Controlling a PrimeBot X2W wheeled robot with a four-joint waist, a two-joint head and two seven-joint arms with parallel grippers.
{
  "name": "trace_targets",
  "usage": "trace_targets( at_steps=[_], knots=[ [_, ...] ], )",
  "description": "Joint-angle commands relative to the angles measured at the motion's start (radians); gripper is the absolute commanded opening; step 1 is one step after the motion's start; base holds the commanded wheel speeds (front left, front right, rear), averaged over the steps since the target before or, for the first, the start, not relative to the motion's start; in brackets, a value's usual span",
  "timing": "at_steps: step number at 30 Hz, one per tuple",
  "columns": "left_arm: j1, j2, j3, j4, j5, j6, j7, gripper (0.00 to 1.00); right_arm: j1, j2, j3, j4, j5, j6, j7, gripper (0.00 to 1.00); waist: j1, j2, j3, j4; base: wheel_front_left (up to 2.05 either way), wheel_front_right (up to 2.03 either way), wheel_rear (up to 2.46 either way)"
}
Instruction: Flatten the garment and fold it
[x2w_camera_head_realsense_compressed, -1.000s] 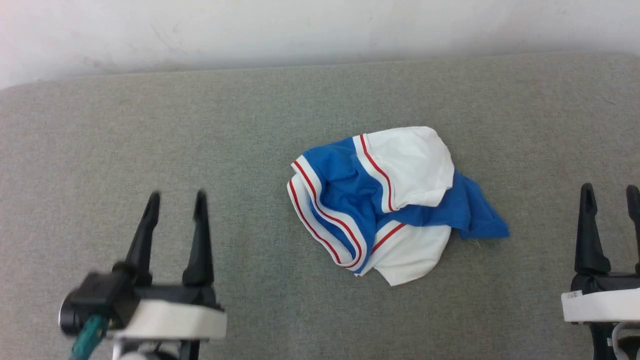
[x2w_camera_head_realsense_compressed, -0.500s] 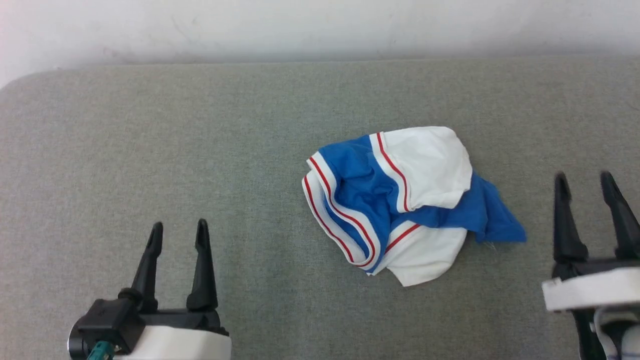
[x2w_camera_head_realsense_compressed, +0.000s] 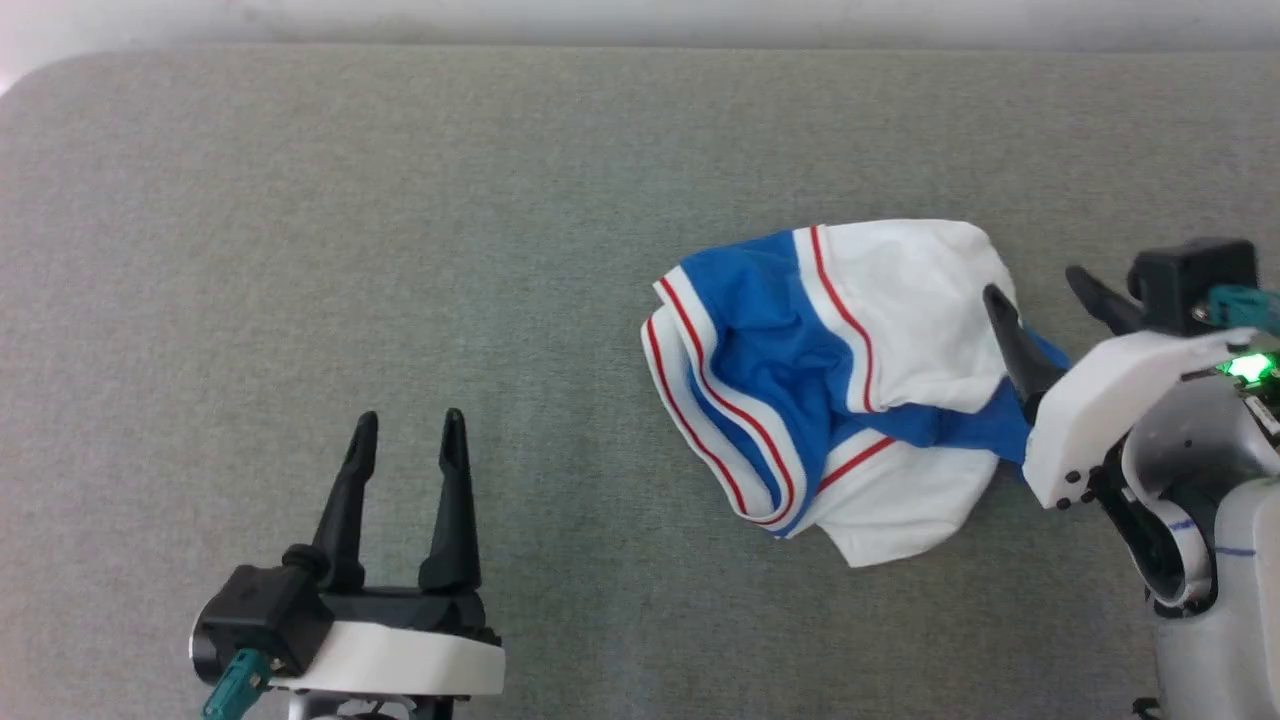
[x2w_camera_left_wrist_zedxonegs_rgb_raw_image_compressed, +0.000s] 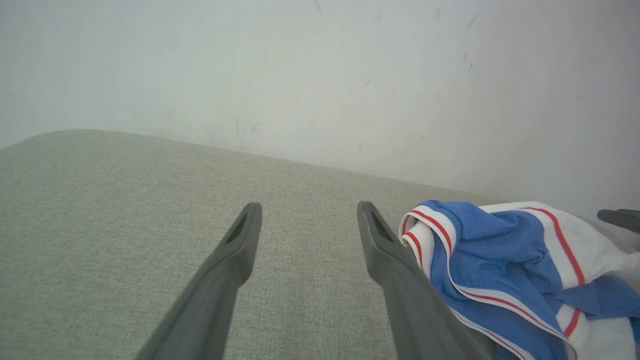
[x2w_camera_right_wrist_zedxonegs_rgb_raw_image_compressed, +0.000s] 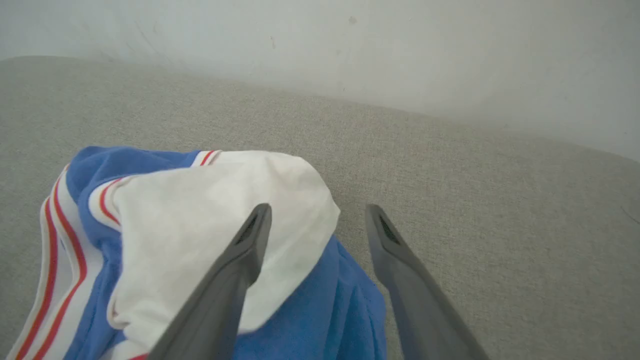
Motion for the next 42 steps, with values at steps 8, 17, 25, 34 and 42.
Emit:
trace_targets(
  at_steps=[8,17,25,34,42],
  knots=[
    [-0.039,-0.041,-0.001,0.050,0.022,-0.046,-0.005,1.00,-0.059,-0.039,0.035,0.127,0.023,-0.001,0.124,1.00,-0.0002,-0.0001,0.026,0.080,0.00,0.00,0.00],
    [-0.032,-0.073,0.017,0.085,0.033,-0.074,-0.005,1.00,-0.102,-0.024,0.030,0.214,0.001,-0.001,0.047,0.00,-0.0002,-0.0001,0.008,0.091,0.00,0.00,0.00],
    [-0.004,-0.077,0.045,0.095,0.039,-0.083,-0.005,1.00,-0.142,-0.045,-0.009,0.163,0.012,-0.001,-0.047,0.00,-0.0002,-0.0001,-0.053,0.022,0.00,0.00,0.00],
    [0.026,-0.071,0.051,0.086,0.041,-0.084,-0.005,1.00,0.139,0.009,-0.337,-0.037,-0.024,-0.001,-0.061,0.00,-0.0002,-0.0001,-0.065,-0.020,0.00,0.00,0.00],
    [0.025,-0.065,0.044,0.092,0.039,-0.085,-0.001,1.00,0.395,0.071,-0.422,-0.003,-0.044,-0.001,-0.125,1.00,-0.0002,-0.0001,-0.052,-0.025,0.00,0.00,0.00]
  ],
)
